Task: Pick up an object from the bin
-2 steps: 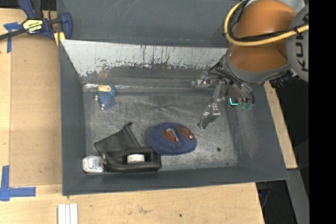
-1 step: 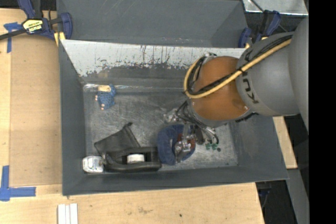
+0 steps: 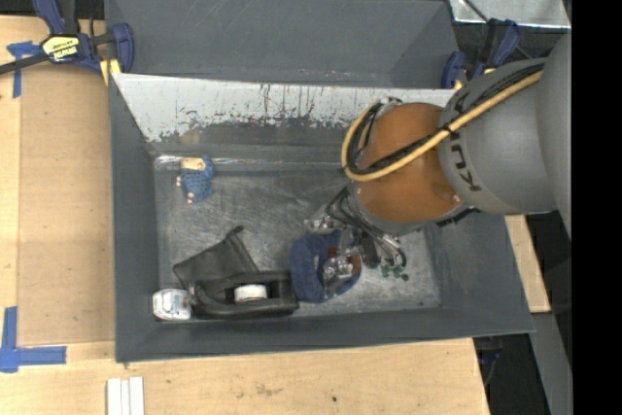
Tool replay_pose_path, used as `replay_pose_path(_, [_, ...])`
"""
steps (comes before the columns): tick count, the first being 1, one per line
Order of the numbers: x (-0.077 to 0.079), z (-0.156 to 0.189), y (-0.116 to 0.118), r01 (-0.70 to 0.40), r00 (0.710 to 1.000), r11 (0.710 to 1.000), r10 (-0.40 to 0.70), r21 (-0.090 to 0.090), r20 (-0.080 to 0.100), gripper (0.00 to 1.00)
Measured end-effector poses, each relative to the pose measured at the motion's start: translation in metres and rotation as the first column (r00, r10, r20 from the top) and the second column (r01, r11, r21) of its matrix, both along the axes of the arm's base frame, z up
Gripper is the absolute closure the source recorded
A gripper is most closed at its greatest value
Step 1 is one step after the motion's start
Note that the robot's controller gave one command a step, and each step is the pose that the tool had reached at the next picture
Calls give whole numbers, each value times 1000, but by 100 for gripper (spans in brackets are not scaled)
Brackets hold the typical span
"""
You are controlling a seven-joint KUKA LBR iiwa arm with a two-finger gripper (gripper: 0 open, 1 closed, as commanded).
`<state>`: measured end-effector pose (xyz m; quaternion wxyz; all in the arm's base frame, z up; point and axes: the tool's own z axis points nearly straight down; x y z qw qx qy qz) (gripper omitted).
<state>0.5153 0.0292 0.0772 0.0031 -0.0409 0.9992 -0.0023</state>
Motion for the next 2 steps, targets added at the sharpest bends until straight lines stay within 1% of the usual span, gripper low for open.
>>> replay_pose_path(1, [25, 107, -31, -4, 1000, 1000, 4, 3, 6, 100])
replay_pose_path(2, [44, 14, -86, -80, 996, 997, 80, 6, 31, 100])
